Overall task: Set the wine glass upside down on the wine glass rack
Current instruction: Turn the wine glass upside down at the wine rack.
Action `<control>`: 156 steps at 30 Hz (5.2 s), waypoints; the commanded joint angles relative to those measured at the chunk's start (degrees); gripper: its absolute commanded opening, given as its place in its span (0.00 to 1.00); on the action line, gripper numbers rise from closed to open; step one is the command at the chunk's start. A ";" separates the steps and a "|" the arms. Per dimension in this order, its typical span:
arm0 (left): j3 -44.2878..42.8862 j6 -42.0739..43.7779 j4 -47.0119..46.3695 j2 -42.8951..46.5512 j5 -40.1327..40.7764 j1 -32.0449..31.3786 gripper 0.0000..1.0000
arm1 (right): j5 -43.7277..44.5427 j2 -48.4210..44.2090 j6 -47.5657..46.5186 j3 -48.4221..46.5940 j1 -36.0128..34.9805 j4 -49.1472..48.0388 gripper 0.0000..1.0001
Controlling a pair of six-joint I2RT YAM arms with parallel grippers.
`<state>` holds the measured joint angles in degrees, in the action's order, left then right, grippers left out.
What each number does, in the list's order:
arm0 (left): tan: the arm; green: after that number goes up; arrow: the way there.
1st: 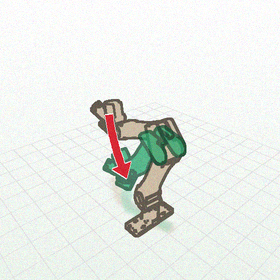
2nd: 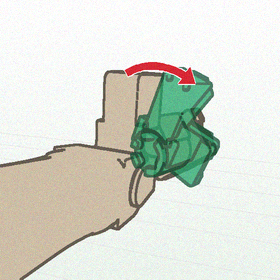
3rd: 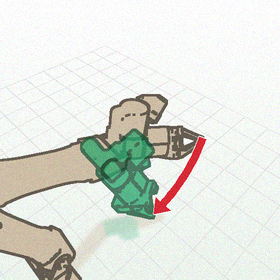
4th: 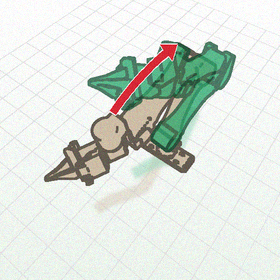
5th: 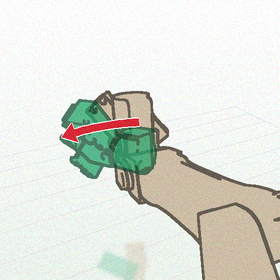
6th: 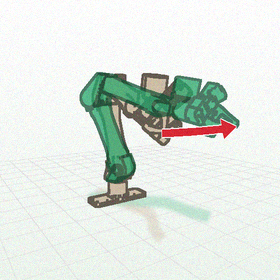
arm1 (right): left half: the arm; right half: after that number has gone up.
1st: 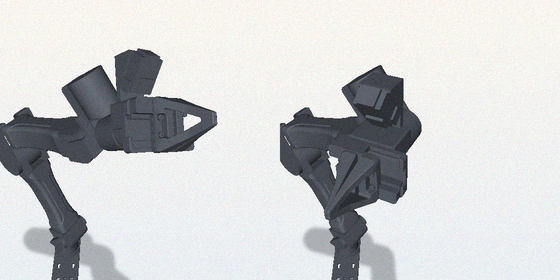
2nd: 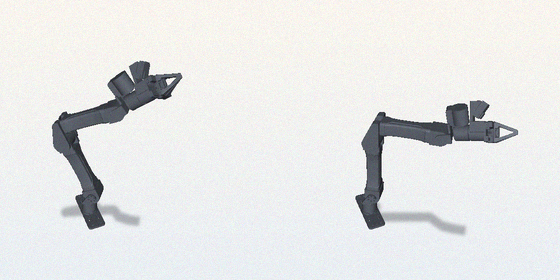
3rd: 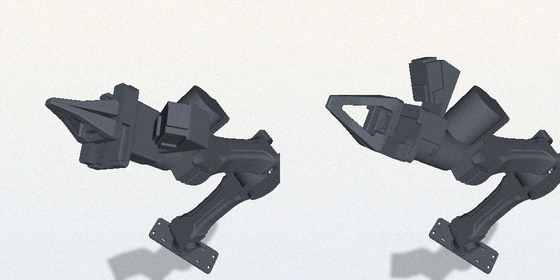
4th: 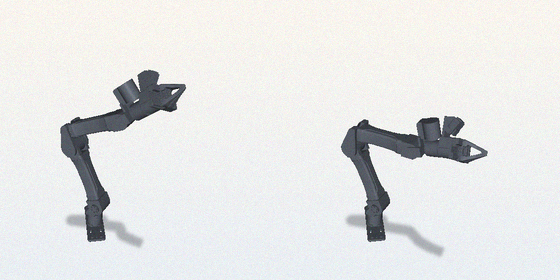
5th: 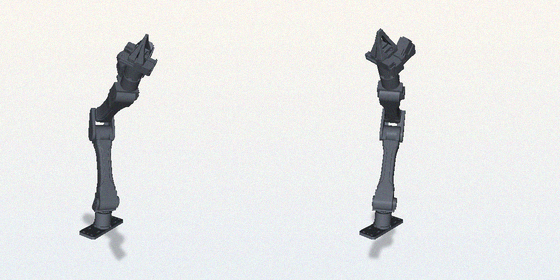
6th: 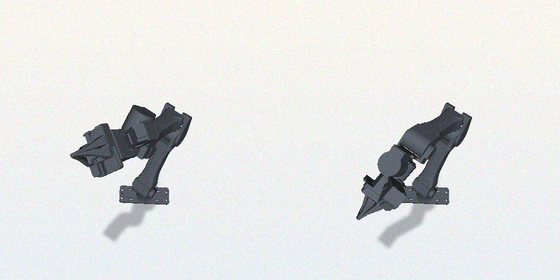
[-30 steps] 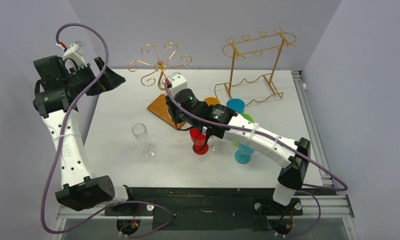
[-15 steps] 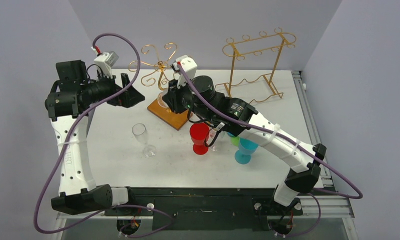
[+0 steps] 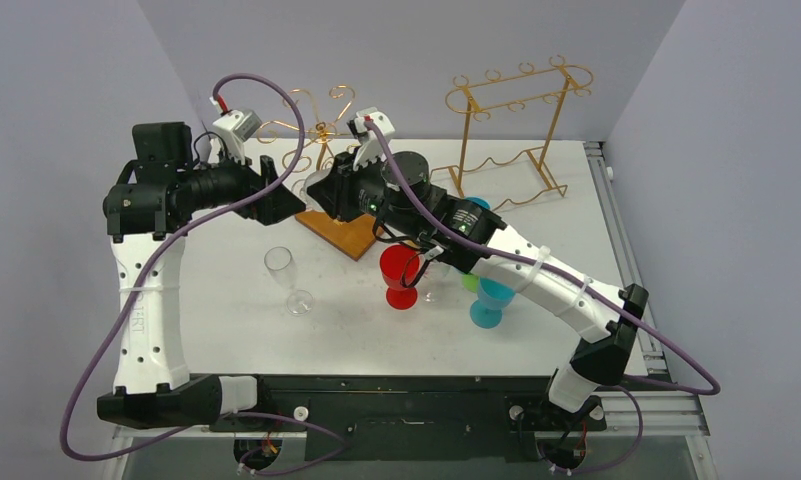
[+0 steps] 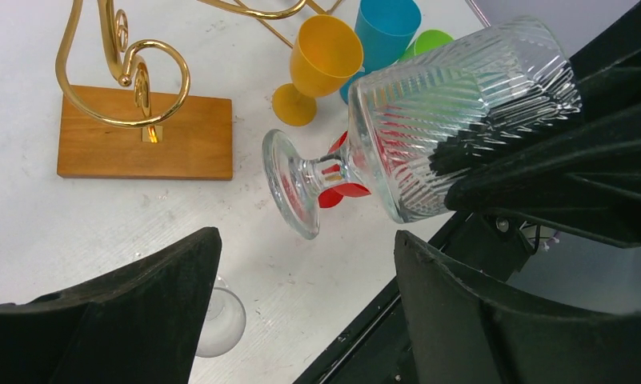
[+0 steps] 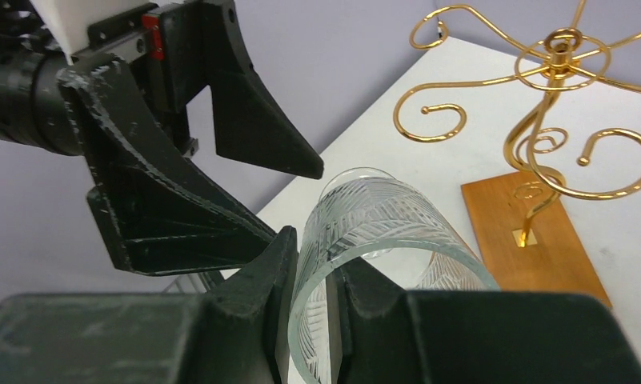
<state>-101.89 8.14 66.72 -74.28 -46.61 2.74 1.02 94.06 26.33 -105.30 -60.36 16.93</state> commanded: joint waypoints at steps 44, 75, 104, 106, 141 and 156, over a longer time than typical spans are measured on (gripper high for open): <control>9.96 22.71 -25.90 10.59 12.98 -0.11 0.00 | -16.39 -12.34 5.38 11.67 9.03 -0.09 0.78; 37.22 64.23 -47.48 34.12 -3.61 -4.52 0.00 | -36.32 -5.16 -10.58 16.42 5.03 -14.46 0.82; 43.37 65.31 -55.59 39.38 -5.44 -4.50 0.00 | -41.94 -3.25 -1.60 27.83 5.22 -37.35 0.81; 43.59 65.83 -55.21 39.54 -5.67 -4.50 0.00 | -42.00 -3.95 -2.09 28.16 5.34 -37.01 0.82; 38.77 39.61 -49.62 35.83 6.45 -4.46 0.97 | -24.49 -2.65 -8.31 26.66 7.24 -33.79 0.15; 27.18 8.29 -48.59 19.38 31.77 0.54 0.91 | -11.89 6.68 -6.76 21.81 8.07 -42.65 0.09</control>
<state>-69.63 26.39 18.57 -50.48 -24.10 1.54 -14.44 101.23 18.63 -78.43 -52.53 -14.28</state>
